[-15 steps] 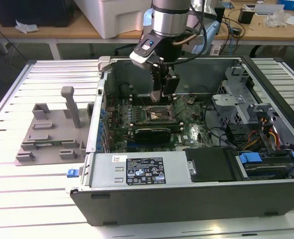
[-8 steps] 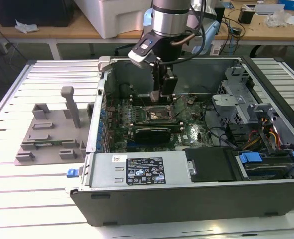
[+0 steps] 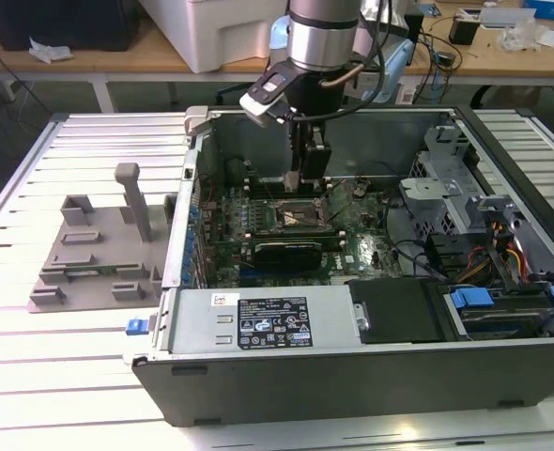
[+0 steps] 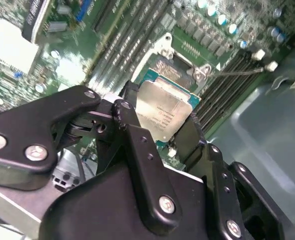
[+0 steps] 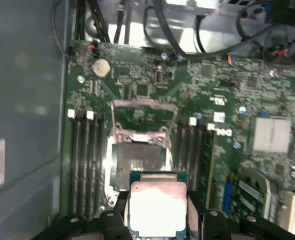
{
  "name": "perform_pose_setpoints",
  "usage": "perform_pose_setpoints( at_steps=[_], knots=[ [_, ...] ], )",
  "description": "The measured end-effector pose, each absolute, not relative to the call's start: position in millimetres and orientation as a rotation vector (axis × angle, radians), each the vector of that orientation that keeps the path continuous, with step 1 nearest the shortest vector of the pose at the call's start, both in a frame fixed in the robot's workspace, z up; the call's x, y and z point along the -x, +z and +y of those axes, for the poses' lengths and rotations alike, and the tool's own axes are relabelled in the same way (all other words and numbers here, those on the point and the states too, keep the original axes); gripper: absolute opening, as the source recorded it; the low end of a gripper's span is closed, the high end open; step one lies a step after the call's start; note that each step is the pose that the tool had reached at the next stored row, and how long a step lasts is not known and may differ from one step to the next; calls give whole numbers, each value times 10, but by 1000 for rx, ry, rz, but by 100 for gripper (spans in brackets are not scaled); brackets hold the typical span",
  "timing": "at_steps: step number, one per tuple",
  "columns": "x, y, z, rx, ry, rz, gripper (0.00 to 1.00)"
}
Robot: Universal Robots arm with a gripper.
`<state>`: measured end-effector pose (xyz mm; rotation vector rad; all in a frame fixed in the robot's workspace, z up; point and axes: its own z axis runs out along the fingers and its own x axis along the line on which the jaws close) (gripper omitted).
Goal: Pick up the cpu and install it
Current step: 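Place the cpu into insertion slot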
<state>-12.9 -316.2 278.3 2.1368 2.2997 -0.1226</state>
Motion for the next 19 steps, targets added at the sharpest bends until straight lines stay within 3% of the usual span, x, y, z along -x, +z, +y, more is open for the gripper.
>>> perform_pose_setpoints(
  at_steps=[19],
  knots=[
    [145,2245,-3073,-2196,-126,2249,55]
  ],
)
